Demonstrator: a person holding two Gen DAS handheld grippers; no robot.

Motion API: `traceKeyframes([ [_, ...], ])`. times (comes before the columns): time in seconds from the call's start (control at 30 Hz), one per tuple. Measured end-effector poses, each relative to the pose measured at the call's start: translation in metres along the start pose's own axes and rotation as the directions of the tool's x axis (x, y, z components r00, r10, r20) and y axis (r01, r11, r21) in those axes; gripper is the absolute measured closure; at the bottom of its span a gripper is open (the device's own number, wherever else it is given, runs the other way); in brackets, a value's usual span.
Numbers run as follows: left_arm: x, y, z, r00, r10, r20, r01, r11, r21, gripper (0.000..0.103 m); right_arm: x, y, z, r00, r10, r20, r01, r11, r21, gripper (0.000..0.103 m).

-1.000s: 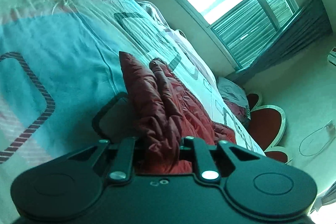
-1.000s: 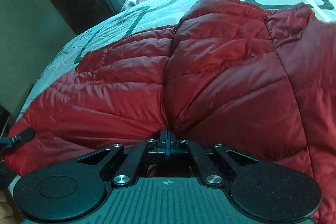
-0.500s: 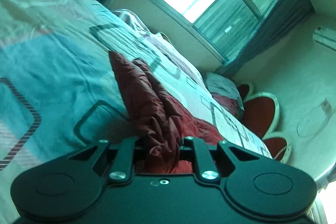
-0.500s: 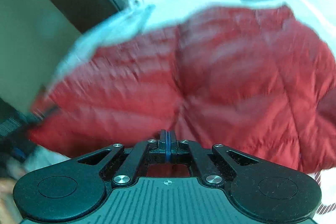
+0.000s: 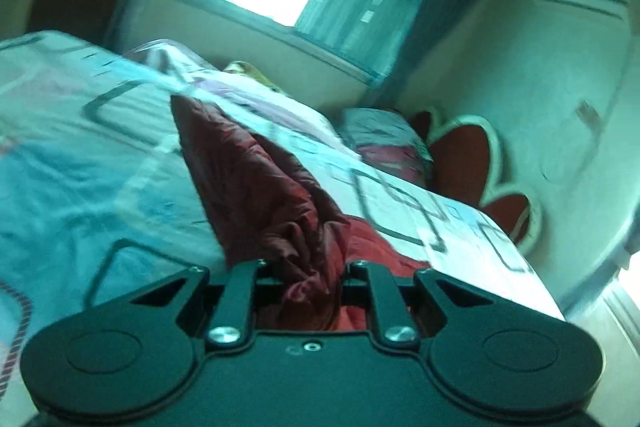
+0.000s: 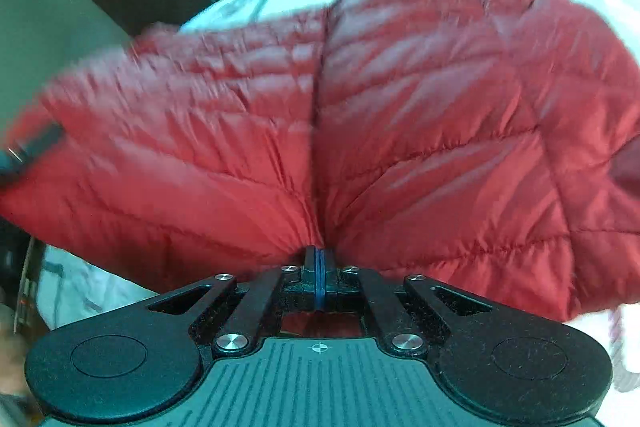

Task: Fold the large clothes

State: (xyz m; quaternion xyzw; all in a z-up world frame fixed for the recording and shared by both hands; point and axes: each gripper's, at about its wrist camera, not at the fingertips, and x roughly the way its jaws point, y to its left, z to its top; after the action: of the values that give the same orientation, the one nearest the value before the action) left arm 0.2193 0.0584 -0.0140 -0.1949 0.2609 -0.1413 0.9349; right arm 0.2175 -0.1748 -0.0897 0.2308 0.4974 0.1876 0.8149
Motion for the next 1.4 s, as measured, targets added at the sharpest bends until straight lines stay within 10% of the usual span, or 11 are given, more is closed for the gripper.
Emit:
traceKeyframes([
  [0.63, 0.106, -0.163, -0.034, 0.976, -0.063, -0.207, 0.116, 0.959, 0.259, 0.088, -0.155, -0.127, 0.038, 0.934, -0.041, 0.356, -0.024, 0.984, 0.177, 0.103],
  [0.9, 0.188, -0.2, -0.092, 0.879, -0.062, -0.472, 0.199, 0.949, 0.246, 0.067, -0.198, -0.193, 0.037, 0.927, -0.056, 0.371, -0.057, 0.956, 0.287, 0.103],
  [0.93, 0.19, -0.201, -0.095, 0.876, -0.073, -0.476, 0.206, 0.95, 0.234, 0.053, -0.206, -0.197, 0.035, 0.929, -0.067, 0.363, -0.045, 0.956, 0.292, 0.1],
  [1.0, 0.191, -0.199, -0.096, 0.866, -0.132, -0.483, 0.233, 0.96, 0.155, 0.029, -0.216, -0.2, 0.033, 0.921, -0.095, 0.378, -0.016, 0.96, 0.28, 0.02],
  [1.03, 0.189, -0.199, -0.095, 0.862, -0.162, -0.48, 0.249, 0.961, 0.124, 0.021, -0.22, -0.201, 0.034, 0.903, -0.096, 0.418, -0.017, 0.966, 0.259, 0.016],
  [1.17, 0.166, -0.2, -0.079, 0.872, -0.21, -0.443, 0.268, 0.961, 0.072, 0.036, -0.225, -0.2, 0.042, 0.904, -0.052, 0.425, -0.053, 0.972, 0.23, 0.032],
  [1.4, 0.124, -0.133, -0.02, 0.973, -0.055, -0.226, 0.081, 0.991, 0.11, 0.076, -0.196, -0.172, 0.088, 0.917, 0.084, 0.389, -0.138, 0.984, 0.111, 0.034],
])
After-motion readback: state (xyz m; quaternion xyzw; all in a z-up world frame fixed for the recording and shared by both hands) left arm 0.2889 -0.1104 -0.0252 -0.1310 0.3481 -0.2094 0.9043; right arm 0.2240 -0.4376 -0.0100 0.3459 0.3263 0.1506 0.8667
